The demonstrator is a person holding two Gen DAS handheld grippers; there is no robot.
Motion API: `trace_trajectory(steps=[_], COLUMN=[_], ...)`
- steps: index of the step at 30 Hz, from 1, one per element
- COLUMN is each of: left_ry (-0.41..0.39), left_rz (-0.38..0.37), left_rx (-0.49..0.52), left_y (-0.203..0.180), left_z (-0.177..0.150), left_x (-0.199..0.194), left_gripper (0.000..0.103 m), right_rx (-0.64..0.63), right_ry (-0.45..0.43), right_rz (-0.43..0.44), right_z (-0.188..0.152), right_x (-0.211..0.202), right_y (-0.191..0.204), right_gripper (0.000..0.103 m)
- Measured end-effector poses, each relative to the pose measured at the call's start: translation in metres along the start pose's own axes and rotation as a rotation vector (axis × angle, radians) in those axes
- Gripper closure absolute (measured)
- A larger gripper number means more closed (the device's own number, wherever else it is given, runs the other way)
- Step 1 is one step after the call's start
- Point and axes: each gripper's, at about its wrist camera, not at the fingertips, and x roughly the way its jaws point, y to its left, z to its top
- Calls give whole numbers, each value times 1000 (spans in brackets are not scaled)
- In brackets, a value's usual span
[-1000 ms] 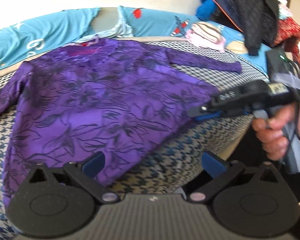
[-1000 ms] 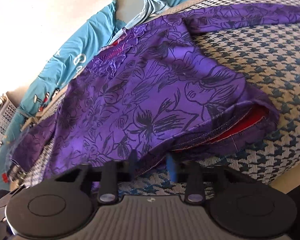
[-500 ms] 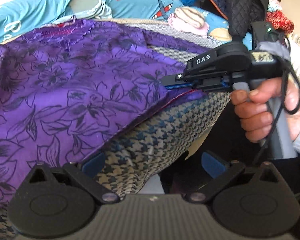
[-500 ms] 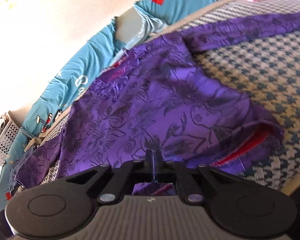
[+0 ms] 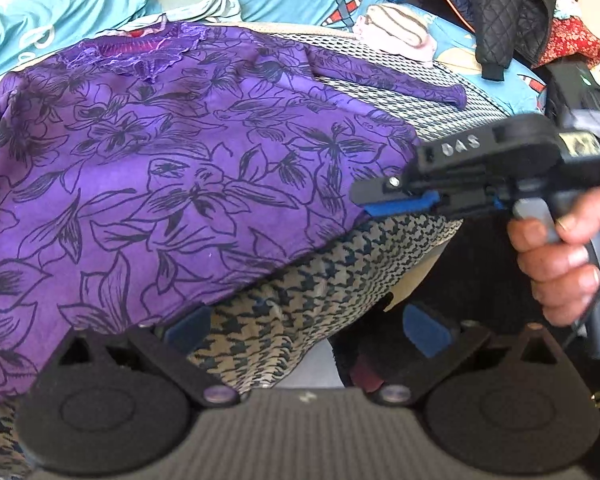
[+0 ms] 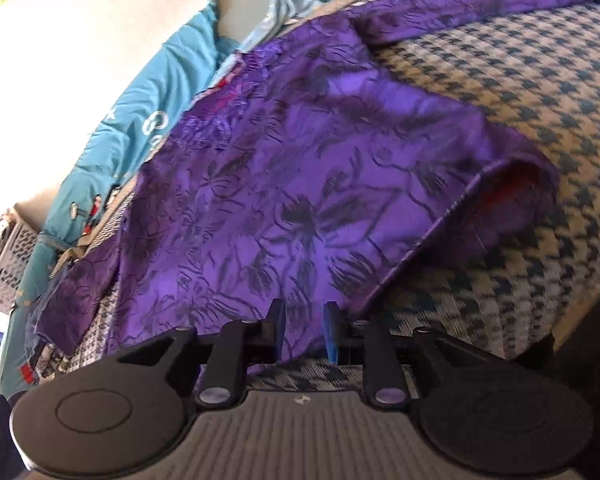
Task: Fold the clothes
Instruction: 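Lift the hem edge with the right gripper and fold it over the body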
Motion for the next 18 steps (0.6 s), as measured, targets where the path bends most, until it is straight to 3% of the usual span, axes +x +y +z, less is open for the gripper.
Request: trace_trajectory(steps=[8, 18], left_ry=[-13, -10], left_rz=[12, 2], left_rx=[-21, -8], left_y=[3, -1], left_z=[1, -1], left_x=[-2, 0], left_gripper=[0, 0], right_rx=[21, 108], right_ry=[9, -44], right_rz=[-31, -20], right_z=[-11, -7], right_x=[-2, 10], right_y=[1, -3], right_gripper=[82, 79])
